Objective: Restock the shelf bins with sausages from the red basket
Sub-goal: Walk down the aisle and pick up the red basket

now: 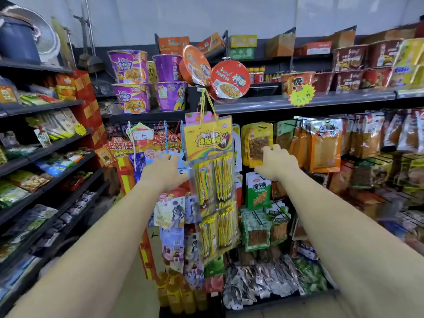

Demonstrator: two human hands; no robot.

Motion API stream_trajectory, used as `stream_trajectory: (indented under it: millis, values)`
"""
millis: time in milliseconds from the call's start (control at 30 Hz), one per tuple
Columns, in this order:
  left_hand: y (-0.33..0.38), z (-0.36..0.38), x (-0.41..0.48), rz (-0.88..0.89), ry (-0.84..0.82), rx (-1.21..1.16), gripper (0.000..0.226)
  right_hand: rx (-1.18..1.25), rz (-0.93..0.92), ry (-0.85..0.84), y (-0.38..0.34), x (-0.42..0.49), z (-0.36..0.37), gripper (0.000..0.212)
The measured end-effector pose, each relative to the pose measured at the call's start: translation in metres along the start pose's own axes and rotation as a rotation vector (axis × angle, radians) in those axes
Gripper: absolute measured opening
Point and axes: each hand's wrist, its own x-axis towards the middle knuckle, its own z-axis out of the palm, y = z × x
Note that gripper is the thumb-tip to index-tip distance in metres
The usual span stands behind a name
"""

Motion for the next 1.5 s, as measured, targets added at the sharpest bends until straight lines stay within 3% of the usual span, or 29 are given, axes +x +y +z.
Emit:
stream_trajectory:
  millis: [267,667,1000,1333,1500]
  values:
    - [0.082,0.111,-0.002,0.243,-0.271,0.016,0.077,-0.089,0.239,-0.257,0.082,-0.081,0.087,0.07]
    - [0.294,0.227,-0.061,0.675,-0.588,0.016,0.078,-0.055,0.666,-0.386,0.242,-0.259,0.156,0.064]
    - [0.493,0.249,-0.133,1.004,-0.578,0.026,0.074,0.008,1.104,-0.365,0.385,-0.389,0.152,0.067]
    - [0.65,0.234,-0.179,1.232,-0.537,-0.036,0.072,-0.008,1.287,-0.336,0.488,-0.468,0.115,0.063]
    - [0.703,0.237,-0.179,1.254,-0.544,-0.052,0.074,-0.019,1.319,-0.293,0.531,-0.472,0.097,0.061]
